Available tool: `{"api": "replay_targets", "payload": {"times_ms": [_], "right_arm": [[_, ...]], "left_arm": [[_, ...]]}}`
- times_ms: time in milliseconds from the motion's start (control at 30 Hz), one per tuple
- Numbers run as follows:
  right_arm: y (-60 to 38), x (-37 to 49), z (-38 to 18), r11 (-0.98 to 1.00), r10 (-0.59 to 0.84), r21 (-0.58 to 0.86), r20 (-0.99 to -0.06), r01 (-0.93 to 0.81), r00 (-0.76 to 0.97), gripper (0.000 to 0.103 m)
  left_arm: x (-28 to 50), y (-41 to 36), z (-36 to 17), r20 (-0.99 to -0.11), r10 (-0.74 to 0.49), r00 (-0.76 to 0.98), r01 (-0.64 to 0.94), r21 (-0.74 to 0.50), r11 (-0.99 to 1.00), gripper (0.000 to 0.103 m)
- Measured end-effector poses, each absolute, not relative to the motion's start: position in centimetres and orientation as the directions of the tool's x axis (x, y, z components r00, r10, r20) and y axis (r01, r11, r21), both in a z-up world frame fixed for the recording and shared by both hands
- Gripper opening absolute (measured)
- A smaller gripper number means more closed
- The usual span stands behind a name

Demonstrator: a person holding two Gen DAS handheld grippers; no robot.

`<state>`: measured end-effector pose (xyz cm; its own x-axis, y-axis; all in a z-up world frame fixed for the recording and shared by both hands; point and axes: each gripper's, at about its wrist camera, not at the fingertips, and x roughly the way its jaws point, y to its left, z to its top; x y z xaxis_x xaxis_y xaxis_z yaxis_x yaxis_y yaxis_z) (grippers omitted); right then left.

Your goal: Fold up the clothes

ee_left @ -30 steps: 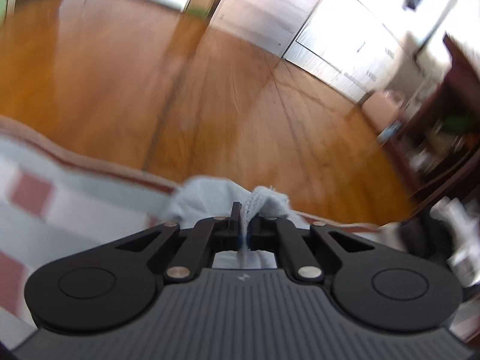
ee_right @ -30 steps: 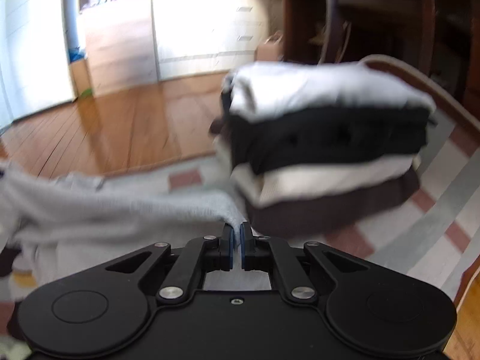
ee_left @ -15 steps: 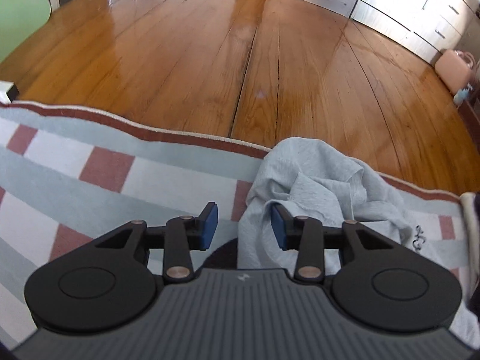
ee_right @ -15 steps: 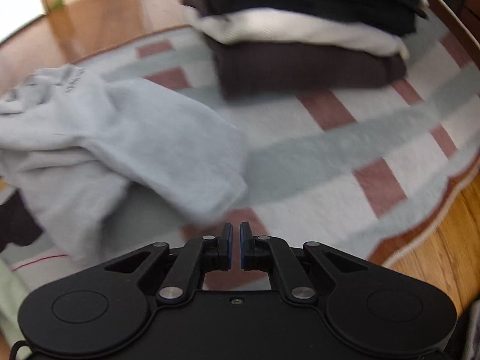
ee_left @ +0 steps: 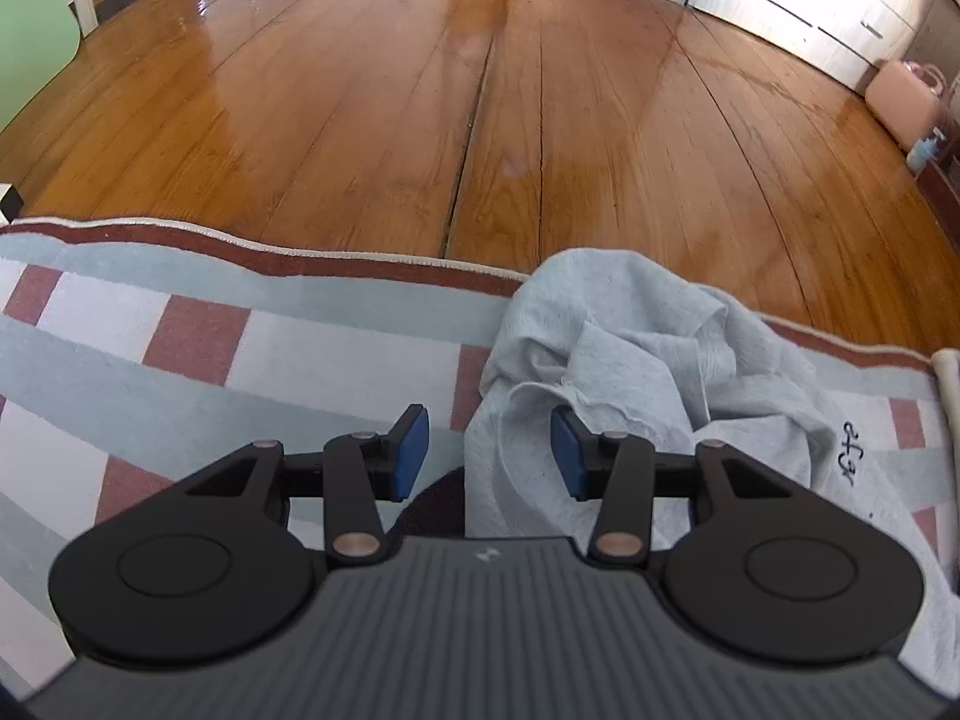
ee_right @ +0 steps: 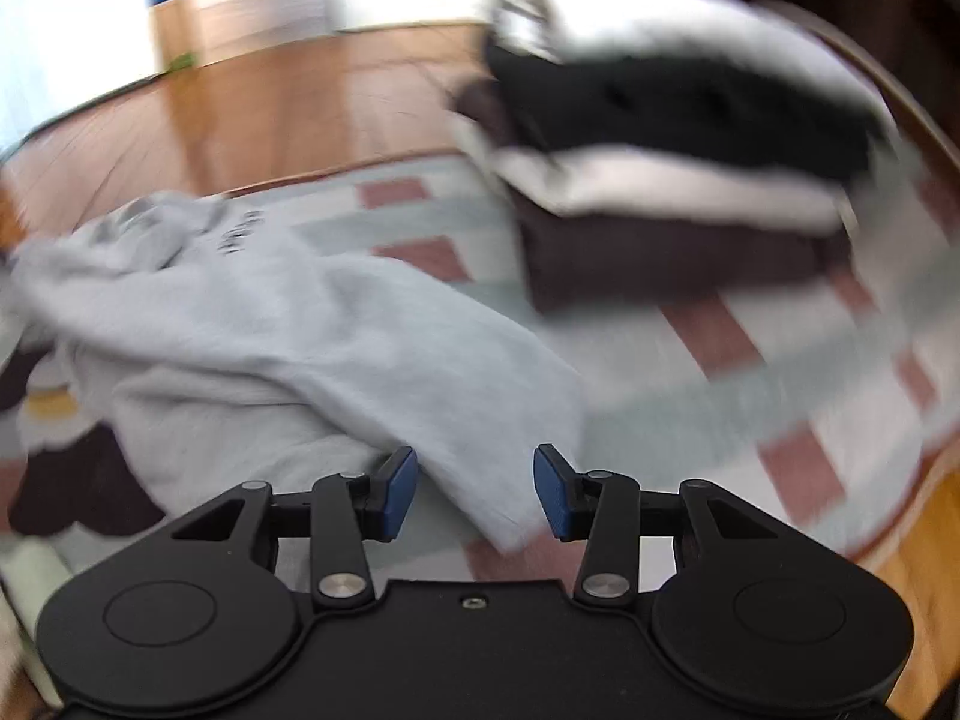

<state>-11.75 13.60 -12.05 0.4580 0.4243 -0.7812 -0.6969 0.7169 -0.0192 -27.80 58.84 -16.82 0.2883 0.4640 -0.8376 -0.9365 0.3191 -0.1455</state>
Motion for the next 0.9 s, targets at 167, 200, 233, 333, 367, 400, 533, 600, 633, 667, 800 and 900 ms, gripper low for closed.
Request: {"api": "replay_targets", "payload": {"times_ms": [167,200,233,333,367,400,533,600,633,667,800,900], "right_arm": [[15.3,-13.2,-12.4,0.638,0.462,-0.058,-0.769,-0.768,0.442,0.048],[15.5,-13.3,-12.5,0.637,0.458,-0.066,-0.769,-0.768,0.446,0.048],[15.6,-13.2,-12.6,0.639,0.456,-0.065,-0.77,-0.766,0.446,0.048],[15.6,-12.9,-12.8,0.647,0.454,-0.048,-0.777,-0.761,0.435,0.048],[15.6,-12.8,-12.9,0.649,0.454,-0.041,-0.781,-0.76,0.43,0.048],[15.7,-12.6,-13.1,0.648,0.451,-0.041,-0.784,-0.761,0.427,0.048],[16.2,-12.6,-13.7,0.639,0.442,-0.064,-0.785,-0.767,0.434,0.049],[16.8,-12.5,-13.9,0.628,0.449,-0.087,-0.771,-0.773,0.452,0.049],[17.3,-12.3,-14.2,0.621,0.453,-0.098,-0.765,-0.778,0.458,0.049],[18.0,-12.1,-14.6,0.612,0.455,-0.108,-0.762,-0.783,0.461,0.049],[18.7,-11.5,-14.8,0.615,0.47,-0.101,-0.749,-0.782,0.466,0.044],[18.4,-11.2,-14.5,0.632,0.483,-0.076,-0.74,-0.771,0.468,0.003]], "left_arm": [[-28.4,59.6,-17.6,-0.851,0.432,0.298,-0.943,-0.192,0.271,0.046],[-28.6,59.8,-17.7,-0.853,0.43,0.296,-0.946,-0.199,0.258,0.046],[-28.8,59.9,-17.9,-0.854,0.428,0.295,-0.948,-0.205,0.244,0.046],[-29.6,60.3,-17.9,-0.849,0.439,0.295,-0.952,-0.223,0.208,0.047],[-29.5,60.3,-18.1,-0.851,0.427,0.306,-0.948,-0.234,0.215,0.048],[-29.4,60.4,-18.3,-0.853,0.414,0.318,-0.944,-0.244,0.222,0.048],[-29.1,60.5,-19.0,-0.858,0.363,0.364,-0.925,-0.288,0.248,0.05],[-28.8,60.6,-19.4,-0.859,0.337,0.386,-0.915,-0.31,0.26,0.05],[-28.5,60.5,-19.5,-0.856,0.327,0.4,-0.908,-0.323,0.266,0.05],[-28.0,60.4,-19.6,-0.855,0.322,0.407,-0.903,-0.325,0.28,0.05],[-25.0,59.3,-18.7,-0.851,0.374,0.368,-0.879,-0.187,0.439,0.001],[-21.8,56.3,-17.1,-0.805,0.476,0.354,-0.813,-0.014,0.582,0.001]]}}
